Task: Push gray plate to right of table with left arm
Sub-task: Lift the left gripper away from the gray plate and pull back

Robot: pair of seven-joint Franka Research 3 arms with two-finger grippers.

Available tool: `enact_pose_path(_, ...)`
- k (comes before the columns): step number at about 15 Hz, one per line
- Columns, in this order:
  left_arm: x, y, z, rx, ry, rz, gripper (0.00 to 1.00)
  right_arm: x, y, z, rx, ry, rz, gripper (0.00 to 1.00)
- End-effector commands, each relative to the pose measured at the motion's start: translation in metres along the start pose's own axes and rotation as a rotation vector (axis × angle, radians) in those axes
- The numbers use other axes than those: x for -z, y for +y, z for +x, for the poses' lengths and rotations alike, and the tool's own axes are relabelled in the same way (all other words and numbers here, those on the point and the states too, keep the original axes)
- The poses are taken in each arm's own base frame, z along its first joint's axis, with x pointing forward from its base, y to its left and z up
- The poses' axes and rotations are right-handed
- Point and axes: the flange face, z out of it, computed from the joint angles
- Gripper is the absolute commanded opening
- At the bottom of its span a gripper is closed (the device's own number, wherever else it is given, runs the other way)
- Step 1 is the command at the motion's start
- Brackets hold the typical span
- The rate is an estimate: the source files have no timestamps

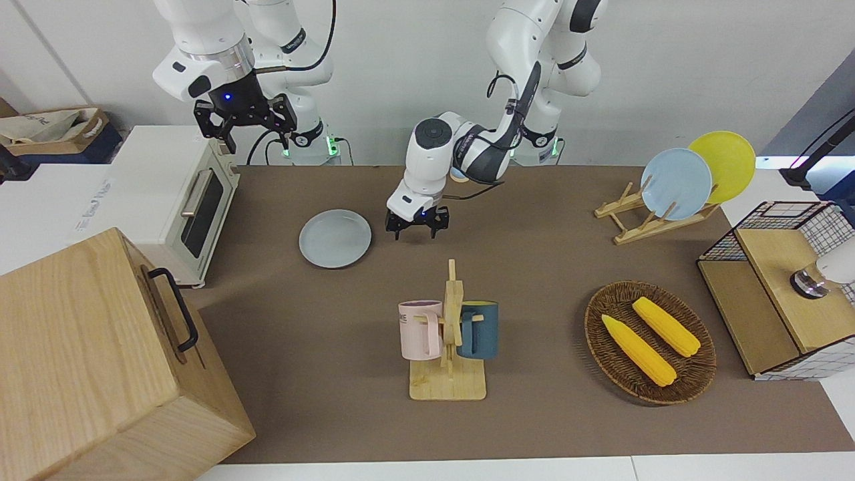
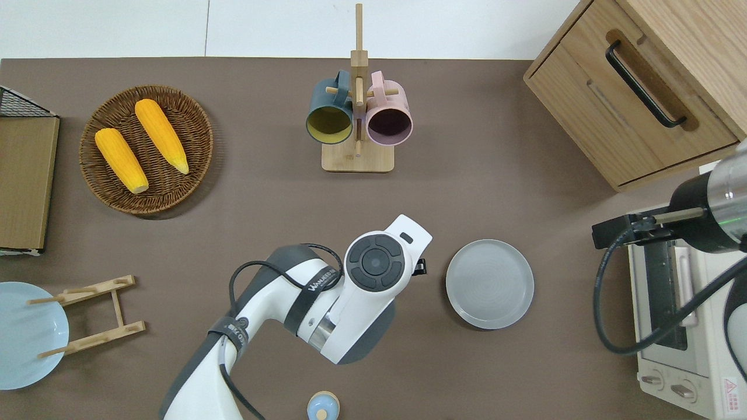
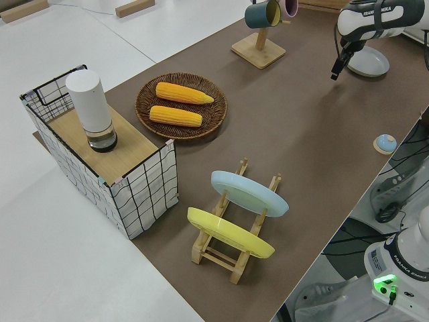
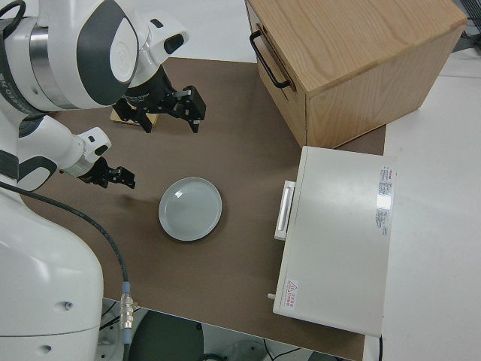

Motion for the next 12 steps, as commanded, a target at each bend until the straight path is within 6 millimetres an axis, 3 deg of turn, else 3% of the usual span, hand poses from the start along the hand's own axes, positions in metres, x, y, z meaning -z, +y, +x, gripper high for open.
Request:
enact_pose_path(1,0.029,-0.047,0.009,-0.086,-0.039,0.048,0.98,0.003,0.002,-0.004,-0.001,-0.004,0.007,0.983)
enact_pose_path(12,0.155,-0.225,0.062,-0.229,-0.112,0.059,0.99,0.003,0.002,-0.004,-0.001,-0.004,0.007,0.983)
